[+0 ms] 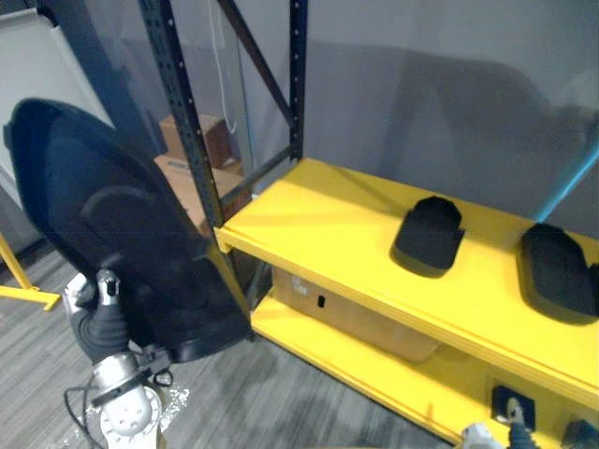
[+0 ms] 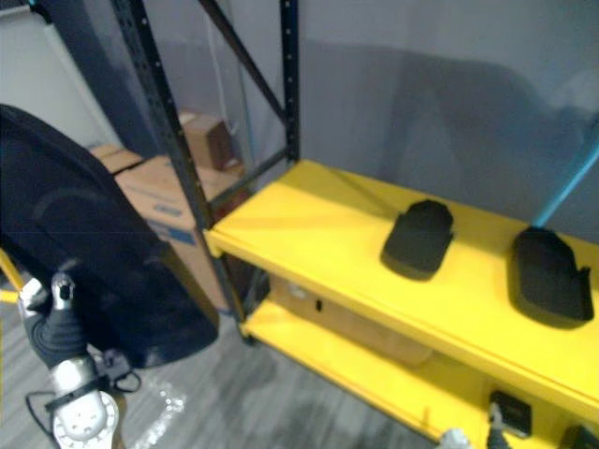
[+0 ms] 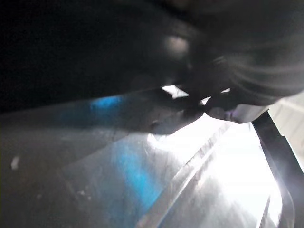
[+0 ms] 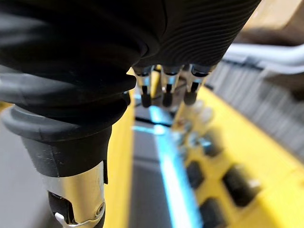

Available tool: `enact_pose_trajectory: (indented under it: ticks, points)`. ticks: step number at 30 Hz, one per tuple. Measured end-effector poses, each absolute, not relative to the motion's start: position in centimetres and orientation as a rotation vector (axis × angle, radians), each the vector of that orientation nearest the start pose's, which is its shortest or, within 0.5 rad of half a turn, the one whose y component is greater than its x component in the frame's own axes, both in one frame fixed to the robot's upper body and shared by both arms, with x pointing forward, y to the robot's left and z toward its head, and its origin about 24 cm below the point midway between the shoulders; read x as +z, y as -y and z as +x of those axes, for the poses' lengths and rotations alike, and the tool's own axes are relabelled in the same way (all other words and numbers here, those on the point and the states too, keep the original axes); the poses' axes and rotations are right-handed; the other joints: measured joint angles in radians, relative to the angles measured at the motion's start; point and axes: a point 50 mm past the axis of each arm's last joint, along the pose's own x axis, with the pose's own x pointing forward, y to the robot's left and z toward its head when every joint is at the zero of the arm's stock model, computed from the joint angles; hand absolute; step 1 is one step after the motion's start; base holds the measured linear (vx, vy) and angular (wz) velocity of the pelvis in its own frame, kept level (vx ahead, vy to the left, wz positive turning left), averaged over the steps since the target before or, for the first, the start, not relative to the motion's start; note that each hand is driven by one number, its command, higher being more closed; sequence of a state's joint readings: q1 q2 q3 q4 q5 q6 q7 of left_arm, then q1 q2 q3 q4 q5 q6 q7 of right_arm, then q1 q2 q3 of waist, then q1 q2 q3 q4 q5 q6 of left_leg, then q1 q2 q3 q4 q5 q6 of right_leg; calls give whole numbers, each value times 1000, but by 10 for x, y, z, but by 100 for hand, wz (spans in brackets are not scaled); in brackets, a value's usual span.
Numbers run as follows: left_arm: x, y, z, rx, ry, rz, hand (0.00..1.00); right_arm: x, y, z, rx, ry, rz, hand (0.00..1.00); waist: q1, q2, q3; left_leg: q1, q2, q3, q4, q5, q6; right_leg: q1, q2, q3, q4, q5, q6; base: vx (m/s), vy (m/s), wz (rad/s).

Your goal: Walk over and take plastic housings, then place them on the shelf

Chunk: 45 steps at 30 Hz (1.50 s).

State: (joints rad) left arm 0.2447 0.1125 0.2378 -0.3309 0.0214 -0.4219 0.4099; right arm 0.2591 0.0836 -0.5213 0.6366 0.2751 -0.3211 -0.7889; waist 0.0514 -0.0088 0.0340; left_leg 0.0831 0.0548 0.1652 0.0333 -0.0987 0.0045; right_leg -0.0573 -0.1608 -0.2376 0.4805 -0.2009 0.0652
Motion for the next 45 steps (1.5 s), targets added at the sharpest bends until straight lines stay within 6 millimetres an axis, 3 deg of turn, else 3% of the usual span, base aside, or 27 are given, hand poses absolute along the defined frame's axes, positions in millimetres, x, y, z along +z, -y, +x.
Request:
enact_pose_trajectory:
  ticks: [3, 4, 5, 7, 9, 11, 14, 16, 20, 22, 26, 28, 33, 35, 36, 37, 39, 40, 41, 42, 43, 45]
  points:
    - [113, -240, 182, 637, 552, 118, 100, -126, 249, 44, -1392, -780, 192, 0, -15, -12, -2, -33, 18, -14, 50, -41, -44, -28, 32, 58, -195, 79, -14, -143, -127, 15]
    - [112, -239, 182, 635, 544, 117, 100, -141, 237, 34, -1277, -916, 248, 0, -10, -47, -5, -33, 4, -10, 52, -53, -63, -15, 14, 57, -257, 142, -4, 75, -302, 15]
    - [110, -238, 183, 639, 533, 111, 100, -146, 232, 31, -1237, -966, 277, 0, -9, -50, -7, -33, 9, -9, 55, -59, -72, -1, 18, 54, -278, 123, 17, 176, -408, 10]
    - [98, -226, 187, 617, 470, 57, 100, -159, 219, 26, -1075, -1086, 400, 0, -4, -12, -8, -46, 87, 47, 81, -63, -90, 27, 74, 14, -325, 124, 1, 173, -351, 18]
    - [96, -213, 192, 561, 459, 27, 100, -164, 213, 23, -991, -1143, 446, 0, -4, 15, -12, -45, 111, 90, 74, -43, -120, 50, 91, -11, -347, 121, -10, 176, -194, 39]
    - [95, -201, 196, 510, 446, 6, 100, -166, 214, 25, -928, -1166, 453, 0, 0, 20, -15, -7, 115, 124, 50, -24, -128, 86, 97, -14, -354, 117, -16, 170, -80, 31]
    - [97, -197, 200, 471, 454, 10, 100, -169, 207, 33, -810, -1192, 513, 0, 8, 6, -30, 7, 118, 127, 43, -21, -127, 110, 103, -13, -368, 117, -17, 110, -9, 12]
    - [97, -197, 203, 460, 447, 15, 100, -171, 199, 32, -792, -1225, 537, 0, 20, -20, -29, 5, 116, 132, 42, -21, -127, 110, 102, -11, -374, 117, -17, 62, 7, 3]
    - [92, -203, 205, 437, 412, 73, 100, -174, 195, 21, -803, -1285, 577, 0, 16, -35, -33, 13, 106, 149, 68, -21, -126, 122, 90, -2, -376, 117, -16, 35, 21, -5]
    - [97, -205, 208, 419, 435, 97, 100, -176, 194, 9, -850, -1321, 624, 0, 13, -41, -26, -2, 108, 148, 154, -36, -107, 138, 85, 15, -371, 116, -16, -38, 6, -14]
    - [111, -205, 218, 400, 502, 86, 100, -174, 205, -11, -985, -1333, 662, 0, -5, 14, -14, -33, 135, 160, 274, -109, -96, 146, 90, 59, -369, 84, -6, -93, 9, -23]
    - [116, -202, 222, 371, 523, 82, 100, -172, 217, -21, -1063, -1330, 653, 0, -26, 62, -4, -27, 154, 189, 254, -150, -97, 105, 109, 80, -327, 61, -7, -127, 45, -17]
    - [119, -204, 222, 357, 531, 96, 100, -169, 219, -44, -1112, -1368, 617, 0, -37, 76, -3, -8, 164, 250, 320, -171, -46, 57, 108, 148, -239, 10, -10, -57, -8, -37]
    - [119, -206, 223, 349, 526, 87, 100, -169, 220, -44, -1103, -1370, 598, 0, -41, 67, 14, -116, 192, 214, 564, -126, 26, 56, 104, 172, -223, 6, -14, -43, -64, -36]
    - [120, -206, 223, 344, 528, 86, 100, -168, 221, -45, -1107, -1365, 589, 0, -39, 69, 22, -176, 204, 163, 682, -81, 44, 57, 105, 193, -219, 6, -15, -70, -65, -60]
    - [120, -209, 222, 346, 526, 94, 100, -167, 226, -46, -1105, -1357, 563, 0, -30, 79, 31, -245, 215, 87, 824, 7, 27, 59, 112, 225, -211, 6, -17, -53, -12, -68]
    - [120, -216, 220, 361, 525, 110, 100, -166, 228, -45, -1102, -1344, 543, 0, -29, 78, 35, -271, 213, 56, 878, 81, 25, 62, 109, 265, -213, 14, -27, -16, -8, -74]
    - [123, -221, 220, 365, 535, 106, 100, -166, 230, -39, -1087, -1323, 527, 0, -33, 63, 26, -271, 210, 58, 887, 92, 3, 70, 97, 286, -241, 31, -20, 5, -66, -58]
    - [124, -221, 220, 360, 538, 106, 100, -166, 231, -37, -1084, -1317, 523, 0, -35, 63, 26, -268, 210, 58, 880, 83, -3, 71, 96, 288, -247, 35, -20, 22, -104, -47]
    - [127, -223, 220, 336, 548, 126, 100, -164, 234, -31, -1071, -1287, 502, 0, -39, 64, 26, -235, 213, 59, 791, 6, -14, 66, 93, 301, -261, 45, -15, 25, -105, -37]
    - [129, -224, 220, 316, 554, 144, 100, -163, 241, -22, -1058, -1254, 479, 0, -39, 63, 26, -182, 213, 60, 623, -14, -24, 53, 89, 319, -261, 55, 1, 32, -82, -45]
    - [130, -224, 221, 309, 558, 148, 100, -161, 247, -7, -1049, -1213, 471, 0, -47, 59, 18, -112, 164, 84, 453, -43, -76, 39, 64, 332, -261, 66, 20, 103, 74, -9]
